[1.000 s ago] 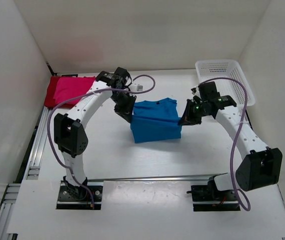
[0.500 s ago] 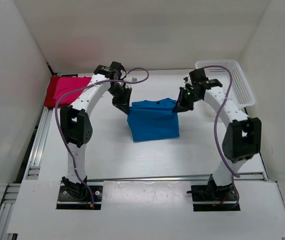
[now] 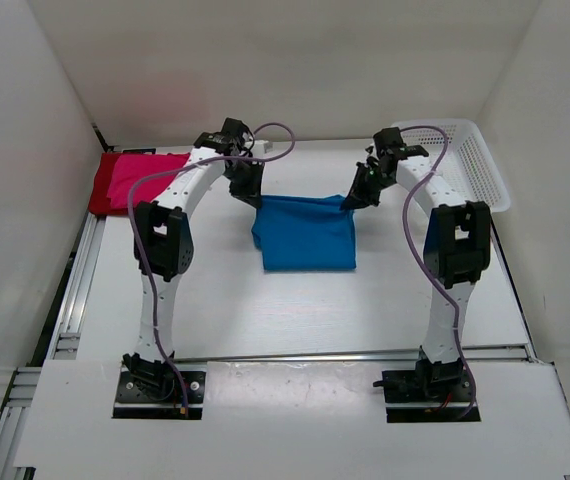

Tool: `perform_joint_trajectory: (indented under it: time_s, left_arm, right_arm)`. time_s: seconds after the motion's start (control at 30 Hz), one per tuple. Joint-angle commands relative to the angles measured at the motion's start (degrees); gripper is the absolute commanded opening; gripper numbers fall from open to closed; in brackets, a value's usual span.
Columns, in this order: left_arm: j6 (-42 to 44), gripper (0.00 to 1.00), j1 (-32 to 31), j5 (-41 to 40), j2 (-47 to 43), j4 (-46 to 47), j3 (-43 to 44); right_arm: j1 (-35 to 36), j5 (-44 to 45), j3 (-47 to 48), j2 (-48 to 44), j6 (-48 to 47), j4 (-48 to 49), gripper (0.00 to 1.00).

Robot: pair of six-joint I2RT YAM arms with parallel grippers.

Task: Fold and stack the t-shirts
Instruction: Fold the long partially folded tshirt into a neat square

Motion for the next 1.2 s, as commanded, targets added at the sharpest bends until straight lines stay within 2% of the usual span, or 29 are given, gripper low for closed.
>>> perform_joint_trajectory:
  time_s: [0.0, 0.3, 0.47, 0.53, 0.57, 0.6, 0.63, 0.73, 0.8, 0.9, 0.93, 1.07, 1.13, 1.17]
  left_arm:
    - [0.45, 0.1, 1.49, -3.1, 0.06, 6.78, 3.25]
    - [0.45, 0.12, 1.49, -2.58, 3.21, 14.95, 4.39]
    - [0.45, 0.18, 1.49, -5.56, 8.21, 19.44, 10.87]
    - [0.45, 0.33, 1.49, -6.18, 9.89, 20.5, 12.82]
    - [0.45, 0.41, 1.49, -6.18, 11.21, 21.28, 13.61]
    - [0.45, 0.53, 1.49, -6.7, 11.74, 21.29, 14.84]
    - [0.45, 0.74, 1.49, -7.93, 11.75, 22.07, 14.85]
    - [0.45, 0.85, 1.49, -11.36, 12.36, 22.61, 16.26]
    - [0.45, 0.87, 2.19, -12.86, 9.13, 22.61, 13.9]
    - [0.45, 0.87, 2.81, -11.82, 4.82, 22.61, 8.46]
    - [0.45, 0.87, 2.81, -9.02, 4.02, 22.61, 7.04]
    - [0.45, 0.9, 1.67, -2.41, 2.78, 22.61, 1.76]
    - [0.45, 0.95, -0.17, -2.4, 3.48, 22.61, 0.62]
    - [0.45, 0.98, -0.18, -2.4, 3.48, 22.61, 0.61]
  right_arm:
    - [-1.55, 0.91, 3.18, 0.37, 2.1, 2.61, 0.0]
    - [-2.07, 7.83, 5.99, 3.8, 6.05, 6.12, 0.02]
    - [-2.08, 14.59, 6.08, 4.85, 8.96, 8.85, 0.07]
    - [-2.08, 18.29, 6.69, 5.56, 10.02, 8.85, 0.17]
    - [-2.08, 20.05, 7.48, 6.34, 10.63, 8.85, 0.26]
    - [-2.08, 21.55, 8.01, 6.35, 10.64, 8.85, 0.34]
    - [-2.08, 23.82, 8.54, 7.22, 10.64, 8.85, 0.47]
    - [-2.08, 25.33, 9.16, 5.66, 9.41, 8.85, 0.52]
    - [-0.51, 29.09, 6.45, 1.98, 7.74, 9.38, 0.55]
    - [2.66, 33.24, 1.45, -2.33, 3.88, 11.05, 0.5]
    - [3.37, 33.25, 0.64, -2.35, 3.26, 11.74, 0.37]
    - [3.9, 29.04, -0.59, 0.19, 5.17, 10.61, 0.13]
    - [3.9, 29.03, -0.6, 1.42, 6.59, 9.91, 0.13]
    - [3.9, 29.03, -0.6, 1.95, 7.2, 8.68, 0.29]
